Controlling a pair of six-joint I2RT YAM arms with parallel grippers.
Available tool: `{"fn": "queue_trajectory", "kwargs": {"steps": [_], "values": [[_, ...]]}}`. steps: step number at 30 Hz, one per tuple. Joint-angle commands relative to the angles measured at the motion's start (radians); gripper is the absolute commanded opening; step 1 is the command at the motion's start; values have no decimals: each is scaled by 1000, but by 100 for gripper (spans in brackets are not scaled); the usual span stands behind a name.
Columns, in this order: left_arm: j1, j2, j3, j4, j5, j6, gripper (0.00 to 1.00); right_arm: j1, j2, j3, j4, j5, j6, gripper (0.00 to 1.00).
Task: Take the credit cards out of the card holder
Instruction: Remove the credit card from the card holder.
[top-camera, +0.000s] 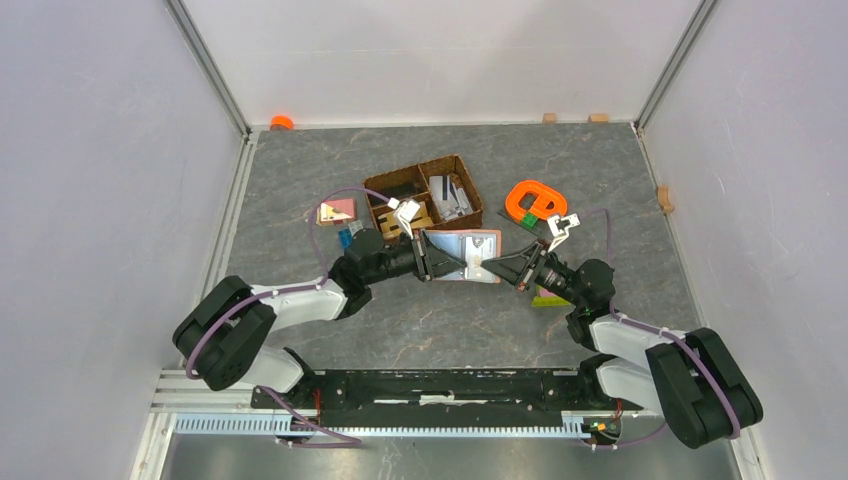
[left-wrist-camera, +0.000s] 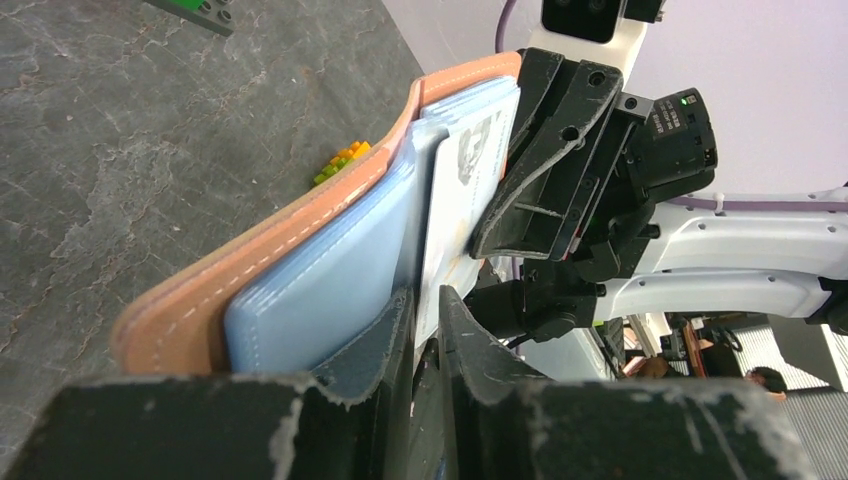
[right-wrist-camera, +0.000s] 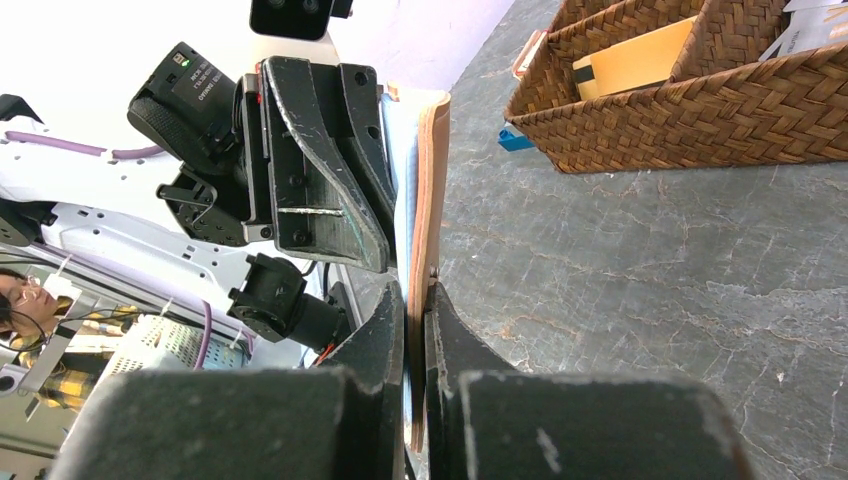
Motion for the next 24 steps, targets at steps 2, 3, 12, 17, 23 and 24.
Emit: {"fn": "queue_trajectory", "kwargs": {"steps": [2,3,12,17,23,24], "values": [[-2,-7,26,13,-9,21,21,1,3,6,90,-24,15,1],[-2,-3,26,18,-7,17,21,1,3,7,90,-24,14,1],[-3,35,18,193,103,-52,22,0,23,10,110,-38,27,4],[-2,64,19,272,137,-90,22,3,58,8,158,-49,58,5],[-3,26,23,172,97,-36,21,2,57,20,93,-40,22,6],[-5,13,23,140,80,-20,21,2,54,21,81,-38,16,6]]}}
